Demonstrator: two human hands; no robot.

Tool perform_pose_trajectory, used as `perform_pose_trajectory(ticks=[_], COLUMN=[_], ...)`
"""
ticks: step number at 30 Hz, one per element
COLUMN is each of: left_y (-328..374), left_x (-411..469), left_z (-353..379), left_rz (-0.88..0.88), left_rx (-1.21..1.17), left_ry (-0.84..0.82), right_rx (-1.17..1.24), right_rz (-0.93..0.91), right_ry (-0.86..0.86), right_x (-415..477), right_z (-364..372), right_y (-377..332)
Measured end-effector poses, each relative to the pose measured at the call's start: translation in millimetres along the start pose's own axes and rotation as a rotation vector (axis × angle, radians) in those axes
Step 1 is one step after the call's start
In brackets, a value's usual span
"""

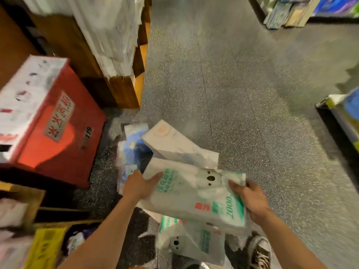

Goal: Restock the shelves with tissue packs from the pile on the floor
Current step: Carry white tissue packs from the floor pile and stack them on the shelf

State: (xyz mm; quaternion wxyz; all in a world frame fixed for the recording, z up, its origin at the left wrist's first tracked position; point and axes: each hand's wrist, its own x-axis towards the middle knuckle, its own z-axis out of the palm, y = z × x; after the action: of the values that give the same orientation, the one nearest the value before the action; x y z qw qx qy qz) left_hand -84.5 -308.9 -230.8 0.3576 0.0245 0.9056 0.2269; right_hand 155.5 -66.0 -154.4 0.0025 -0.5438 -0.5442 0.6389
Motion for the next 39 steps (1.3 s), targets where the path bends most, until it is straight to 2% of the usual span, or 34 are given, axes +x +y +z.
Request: perform_pose_trajectory(ticks=[3,10,13,18,21,24,28,32,39], left_y=[43.8,218.1,280.5,364.3,412.2,450.3,492.5,537.4,611.8], left_x=[-73.2,-251.8,-327.9,-452.6,-534.5,-611.0,-702.5,-796.3,-917.2], left_z=[-56.1,-196.5,-226.6,-231.7,-205.9,-160.9,-82.3,-0.8,161.7], left_rz=[0.048,0.24,0.339,0.515,0.663,0.779,0.778,0.839,1.004], left_rx=[-0.277,-0.423,-0.461,-0.517,-0.594,-0.664,-0.713,-0.605,-0.516], left_ry=[-0.005,-0.113,-0.153,-0.096,-0.103,-0.248,-0.411,-0.549,-0.816], right_rx=[-0.028,0.062,0.088,0.193,0.288,0.332,0.349,0.348,0.279], right_rz=[-0.089,-0.281,-0.362,-0.497,-0.53,-0.551,-0.645,-0.7,-0.603], right_ry=[0.038,0.182,0.301,0.425,0.488,0.572,0.695,0.852,1.163], right_x=[-73.3,-261.4,-330.6,-426.3,-475.1,-524.3,-592.7,-662.5,-737.6], right_z=[-39.3,-133.0,-182.7,-279.4,-353.3,-436.8,-548.4,-643.1,-776.3], right_y=[-66.6,-225.7,-269.6,-297.6,-283.9,-253.9,-212.5,-168.7,-67.9])
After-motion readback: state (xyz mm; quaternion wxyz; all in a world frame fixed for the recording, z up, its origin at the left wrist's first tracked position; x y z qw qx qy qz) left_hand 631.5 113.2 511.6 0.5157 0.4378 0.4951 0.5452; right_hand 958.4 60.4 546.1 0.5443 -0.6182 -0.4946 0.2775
